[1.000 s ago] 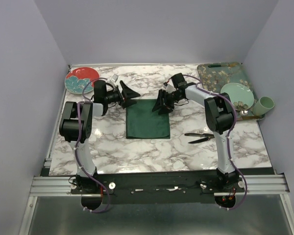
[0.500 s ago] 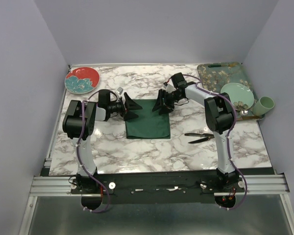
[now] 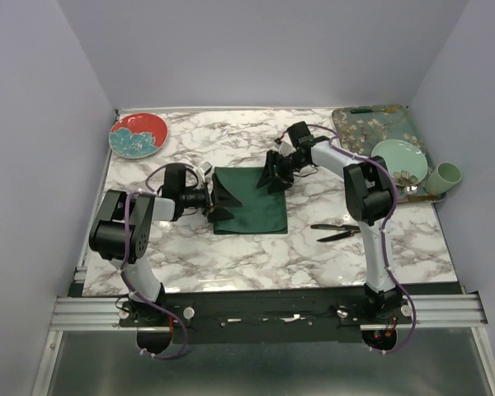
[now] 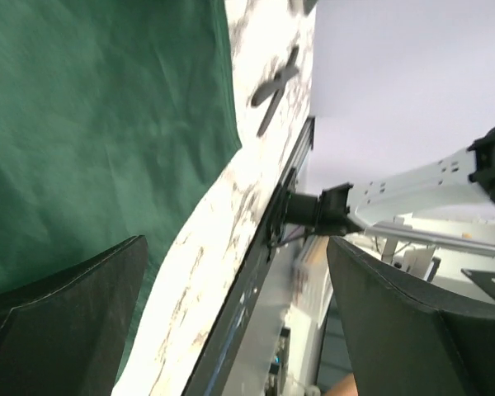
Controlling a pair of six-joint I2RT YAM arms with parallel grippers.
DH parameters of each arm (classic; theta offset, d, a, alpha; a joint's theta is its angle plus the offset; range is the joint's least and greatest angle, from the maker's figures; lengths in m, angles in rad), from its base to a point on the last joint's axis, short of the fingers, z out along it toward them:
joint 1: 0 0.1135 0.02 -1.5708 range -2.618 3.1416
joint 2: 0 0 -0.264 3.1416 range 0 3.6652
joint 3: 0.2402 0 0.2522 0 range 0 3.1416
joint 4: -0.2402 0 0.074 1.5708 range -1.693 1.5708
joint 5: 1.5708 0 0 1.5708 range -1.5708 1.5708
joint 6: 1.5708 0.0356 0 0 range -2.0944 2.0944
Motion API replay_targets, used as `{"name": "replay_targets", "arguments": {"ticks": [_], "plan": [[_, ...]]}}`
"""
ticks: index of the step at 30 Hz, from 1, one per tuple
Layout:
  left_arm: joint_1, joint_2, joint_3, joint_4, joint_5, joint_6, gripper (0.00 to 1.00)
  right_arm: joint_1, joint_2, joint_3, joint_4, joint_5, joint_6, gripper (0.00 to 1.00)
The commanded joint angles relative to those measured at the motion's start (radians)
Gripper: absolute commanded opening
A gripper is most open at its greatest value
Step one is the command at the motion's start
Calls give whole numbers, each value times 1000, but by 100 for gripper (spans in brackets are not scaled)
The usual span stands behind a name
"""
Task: Fold the napkin into a case and place the utensils inside
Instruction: Smooth out the square-folded napkin at the center of the board.
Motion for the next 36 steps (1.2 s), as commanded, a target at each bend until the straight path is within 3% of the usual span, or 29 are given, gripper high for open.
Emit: {"name": "replay_targets", "arguments": {"ticks": [1, 5, 10, 13, 17, 19, 21, 22, 23, 26, 31, 36], "plan": [[-37, 15, 7, -161, 12, 113, 99, -3, 51, 2, -55, 109, -37, 65], [-9, 127, 15, -291, -10, 202, 99, -3, 49, 9, -59, 117, -37, 65], [32, 158, -6, -351, -34, 271, 99, -2, 49, 4, -62, 118, -40, 65], [34, 129, -3, -377, -21, 303, 99, -3, 51, 9, -65, 117, -46, 65], [28, -19, 27, -408, 22, 375, 99, -2, 43, 42, -93, 51, -82, 65], [29, -72, 96, -435, 0, 409, 95, 0, 16, 47, -75, -28, -96, 65], [32, -109, 151, -472, -39, 428, 82, 0, -41, 64, -46, -76, -103, 66], [32, -112, 199, -457, -78, 412, 74, 0, -61, 68, -24, -113, -97, 68], [32, -106, 223, -443, -102, 400, 60, -2, -96, 71, 0, -128, -88, 69], [26, -38, 308, -328, -148, 297, 49, -2, -127, 75, 129, -187, -4, 75], [25, 106, 407, -120, -169, 58, 49, 0, -63, 143, 272, -175, 168, 100], [19, 226, 480, -35, -226, -23, 58, 0, 18, 165, 408, -167, 308, 100]]}}
